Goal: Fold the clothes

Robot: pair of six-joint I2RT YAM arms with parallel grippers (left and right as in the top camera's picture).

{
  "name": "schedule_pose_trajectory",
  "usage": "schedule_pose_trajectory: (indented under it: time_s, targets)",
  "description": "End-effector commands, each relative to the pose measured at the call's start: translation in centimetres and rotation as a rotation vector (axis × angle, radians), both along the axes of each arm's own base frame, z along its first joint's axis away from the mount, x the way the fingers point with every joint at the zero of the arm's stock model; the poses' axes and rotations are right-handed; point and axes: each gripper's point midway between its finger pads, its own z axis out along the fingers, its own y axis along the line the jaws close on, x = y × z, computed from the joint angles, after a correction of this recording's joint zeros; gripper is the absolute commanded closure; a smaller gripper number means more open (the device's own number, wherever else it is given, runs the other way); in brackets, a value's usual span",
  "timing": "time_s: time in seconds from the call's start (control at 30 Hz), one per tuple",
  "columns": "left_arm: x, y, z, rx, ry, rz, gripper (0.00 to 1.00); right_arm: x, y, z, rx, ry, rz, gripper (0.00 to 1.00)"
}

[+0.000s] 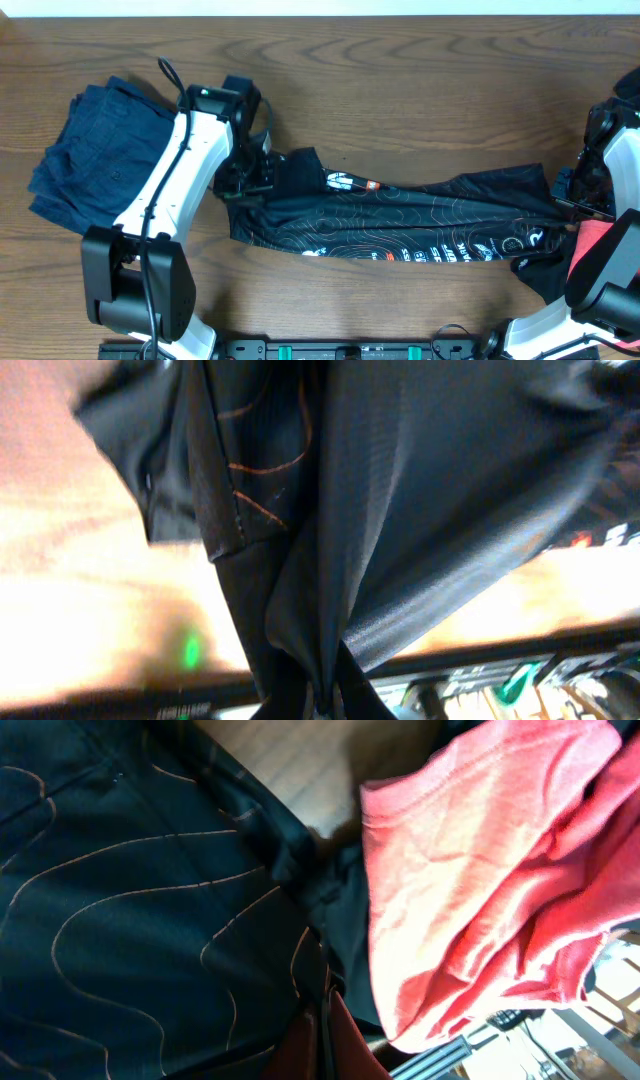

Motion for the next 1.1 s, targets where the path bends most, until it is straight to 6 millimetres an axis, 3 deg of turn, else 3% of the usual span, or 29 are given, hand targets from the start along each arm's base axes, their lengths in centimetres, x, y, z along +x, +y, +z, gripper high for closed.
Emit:
schedule_pose_trajectory:
  time_s: [0.0,0.33,0.47,0.53,0.77,0.87,0.97,1.07]
  targets:
    - [-1.4,1.0,-1.1,0.042,0.054,-0.026,0.94,-1.0,-1.8,1.1,-0.077,0.001,-0.062,0.99]
    - [-3.3,1.4,-2.6,0.055,0.117,-0.026,0.94,-1.6,-1.9,0.9,-0.051,-0.002,-0.113,0.99]
    - [-3.5,1.4,-2.8,0.057,0.126,-0.027,0.93,-1.5,-1.1,0.7,-0.004,-0.010,-0.120,0.84]
    - [-3.6,1.5,-2.7,0.058,0.130,-0.027,0.84,-1.7,-1.0,0.7,-0.001,-0.003,-0.120,0.84]
    - [-4.0,1.5,-2.2,0.056,0.143,-0.042,0.83,-1.6,-0.8,0.6,0.011,-0.008,-0.122,0.83]
    - [-3.0,1.3,-1.3,0.042,0.081,-0.044,0.83,-0.9,0.2,0.3,0.076,-0.044,-0.130,0.83]
    - [-0.5,0.1,-0.4,-0.021,-0.057,-0.036,0.83,0.3,1.9,0.0,0.191,-0.098,-0.086,0.83]
    - [2.0,-1.1,0.2,-0.080,-0.191,-0.039,0.83,0.8,2.4,-0.1,0.222,-0.119,-0.057,0.81]
